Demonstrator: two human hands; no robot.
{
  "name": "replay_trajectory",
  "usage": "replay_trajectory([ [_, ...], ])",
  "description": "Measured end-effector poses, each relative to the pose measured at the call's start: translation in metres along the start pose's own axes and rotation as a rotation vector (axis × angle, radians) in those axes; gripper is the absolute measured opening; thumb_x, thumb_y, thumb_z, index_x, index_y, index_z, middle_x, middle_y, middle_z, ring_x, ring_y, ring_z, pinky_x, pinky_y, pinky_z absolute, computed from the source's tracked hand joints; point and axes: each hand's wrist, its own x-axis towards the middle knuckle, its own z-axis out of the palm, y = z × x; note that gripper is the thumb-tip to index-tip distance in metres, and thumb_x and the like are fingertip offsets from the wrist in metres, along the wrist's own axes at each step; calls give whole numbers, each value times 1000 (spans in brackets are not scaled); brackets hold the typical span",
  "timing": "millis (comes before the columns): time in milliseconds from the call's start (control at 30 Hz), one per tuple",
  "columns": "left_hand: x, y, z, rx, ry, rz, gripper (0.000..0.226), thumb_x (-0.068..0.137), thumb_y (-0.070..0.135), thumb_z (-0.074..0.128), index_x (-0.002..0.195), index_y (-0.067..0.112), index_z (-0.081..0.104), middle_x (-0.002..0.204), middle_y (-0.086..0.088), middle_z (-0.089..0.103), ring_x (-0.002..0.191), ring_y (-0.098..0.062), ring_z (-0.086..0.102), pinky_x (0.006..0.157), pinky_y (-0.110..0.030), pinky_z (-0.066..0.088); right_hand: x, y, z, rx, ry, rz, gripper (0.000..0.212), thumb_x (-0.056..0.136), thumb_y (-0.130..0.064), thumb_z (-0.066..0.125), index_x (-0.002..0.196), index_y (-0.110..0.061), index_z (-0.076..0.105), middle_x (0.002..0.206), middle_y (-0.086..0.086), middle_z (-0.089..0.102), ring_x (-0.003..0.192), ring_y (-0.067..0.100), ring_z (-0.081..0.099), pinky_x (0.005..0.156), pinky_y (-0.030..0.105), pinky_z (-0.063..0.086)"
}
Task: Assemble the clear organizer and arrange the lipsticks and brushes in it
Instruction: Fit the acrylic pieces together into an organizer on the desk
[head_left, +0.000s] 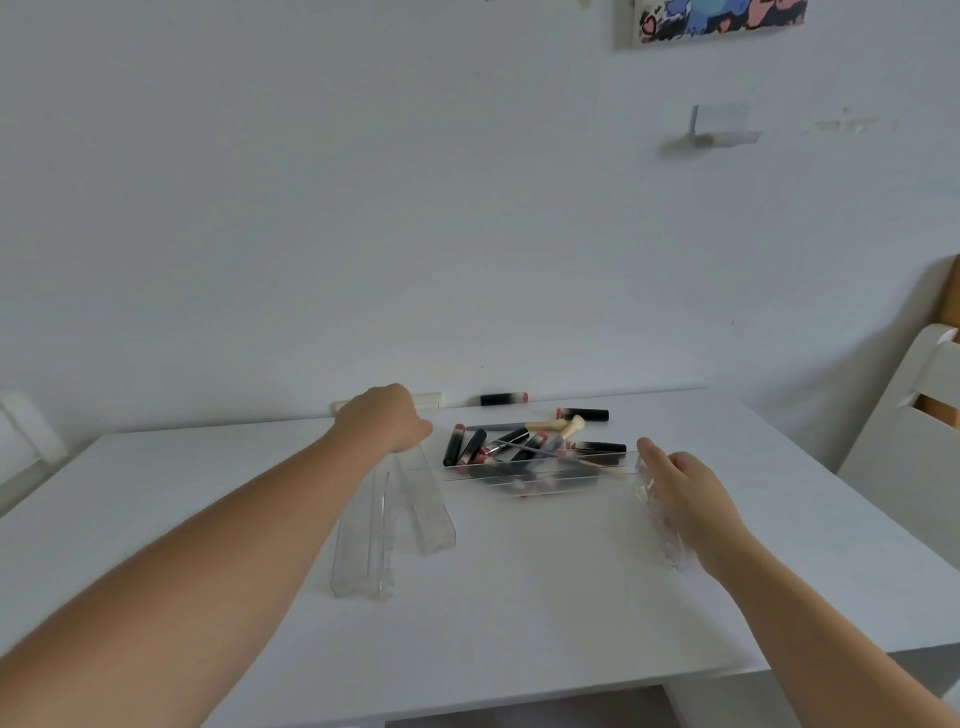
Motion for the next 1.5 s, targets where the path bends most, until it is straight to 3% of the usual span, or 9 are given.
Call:
replay_trajectory([
  [100, 14, 11, 13, 106, -52, -36, 17, 83, 29, 60, 74, 15, 56, 69, 2, 60, 60, -17, 55, 53, -24, 36, 1, 4, 0, 18, 2, -6, 65, 78, -72, 46, 89, -9, 58, 76, 4, 62, 69, 24, 58, 63, 35, 43],
  [267, 23, 19, 22, 185, -133, -100, 11, 85, 28, 60, 81, 18, 55, 75, 2, 64, 63, -16, 59, 50, -25, 36, 1, 11, 4, -17, 21, -42, 57, 84, -69, 44, 83, -13, 56, 72, 0, 62, 68, 21, 58, 61, 35, 43],
  [600, 25, 6, 24, -275, -77, -163, 21, 76, 27, 67, 83, 8, 62, 61, -10, 73, 38, -19, 65, 47, -20, 49, -7, 14, 11, -80, 69, -67, 57, 85, -72, 36, 77, -17, 51, 62, -3, 53, 56, 20, 50, 52, 30, 38],
  [800, 21, 5, 8, -491, 37, -126, 25, 76, 28, 71, 80, 3, 65, 62, -10, 75, 61, -26, 77, 65, -37, 66, -10, 12, 11, -81, 72, -70, 60, 82, -73, 36, 77, -16, 54, 65, 0, 58, 59, 21, 54, 55, 32, 40],
  [1000, 11, 4, -11, -767, 231, -137, 37, 75, 30, 75, 97, 12, 51, 82, -9, 74, 67, -23, 76, 71, -43, 66, -11, 11, 12, -61, 71, -77, 57, 86, -71, 40, 74, -16, 51, 61, -3, 54, 57, 20, 50, 55, 32, 39],
  [1100, 6, 3, -19, -930, 306, -119, 54, 74, 34, 77, 117, 16, 50, 88, -4, 71, 74, -21, 76, 73, -43, 65, -12, 10, 15, -43, 85, -74, 54, 85, -69, 40, 71, -18, 48, 60, -4, 52, 55, 19, 48, 54, 32, 38],
  [1200, -1, 5, -28, -1076, 455, -66, 70, 74, 38, 77, 134, 20, 47, 85, 3, 69, 73, -17, 75, 64, -39, 63, -14, 8, 20, 8, 111, -64, 42, 86, -64, 45, 81, -24, 55, 73, -4, 64, 62, 19, 57, 57, 32, 44],
  [1300, -9, 8, -37, -1271, 521, -58, 74, 73, 39, 76, 139, 23, 45, 84, 4, 69, 70, -14, 74, 68, -34, 63, -15, 4, 27, 8, 144, -84, 34, 90, -59, 47, 103, -29, 54, 92, -2, 64, 78, 20, 63, 67, 37, 51],
  [1500, -33, 17, -36, -1637, 296, -58, 44, 76, 27, 83, 111, 6, 65, 83, -7, 67, 59, -16, 69, 65, -31, 63, -20, -15, 31, 5, 171, -113, 42, 94, -52, 44, 128, -27, 43, 109, -1, 54, 106, 23, 55, 89, 45, 48],
])
